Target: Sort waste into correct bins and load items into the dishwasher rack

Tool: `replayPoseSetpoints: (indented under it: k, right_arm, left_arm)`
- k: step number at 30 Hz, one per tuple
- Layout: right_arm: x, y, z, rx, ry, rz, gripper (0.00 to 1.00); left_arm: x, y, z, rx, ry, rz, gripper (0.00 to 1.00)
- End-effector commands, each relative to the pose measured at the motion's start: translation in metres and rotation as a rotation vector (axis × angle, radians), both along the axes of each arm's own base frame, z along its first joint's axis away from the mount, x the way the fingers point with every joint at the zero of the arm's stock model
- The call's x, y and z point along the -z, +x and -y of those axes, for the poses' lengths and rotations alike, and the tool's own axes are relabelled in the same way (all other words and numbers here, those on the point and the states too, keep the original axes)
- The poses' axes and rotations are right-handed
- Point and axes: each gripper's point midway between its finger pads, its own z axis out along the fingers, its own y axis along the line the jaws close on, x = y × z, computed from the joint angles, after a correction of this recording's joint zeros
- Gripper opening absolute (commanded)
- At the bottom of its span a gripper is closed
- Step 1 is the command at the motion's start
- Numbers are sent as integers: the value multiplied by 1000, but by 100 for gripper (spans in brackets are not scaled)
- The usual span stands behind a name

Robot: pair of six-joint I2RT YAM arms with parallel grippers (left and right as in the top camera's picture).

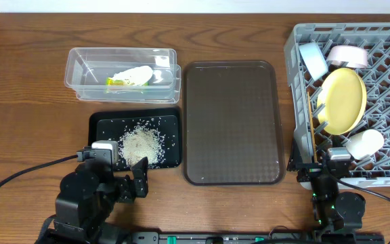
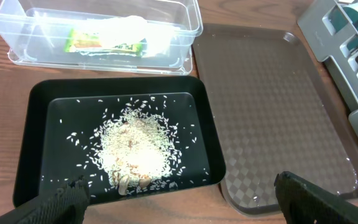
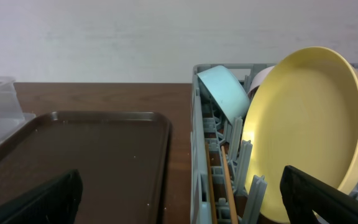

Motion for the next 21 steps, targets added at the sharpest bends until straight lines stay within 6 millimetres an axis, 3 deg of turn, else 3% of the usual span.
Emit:
replayPoseSetpoints:
  k: [1, 12, 21]
  right_arm:
    - [0, -1, -3, -8, 2, 1, 99]
    - [0, -1, -3, -8, 2, 1, 99]
    - [0, -1, -3, -8, 2, 1, 99]
  left_arm:
    - [0, 1, -2, -2, 14, 9, 97]
    - [3, 1, -8, -25, 40, 11, 97]
    - [32, 14, -38, -193, 23, 107, 97]
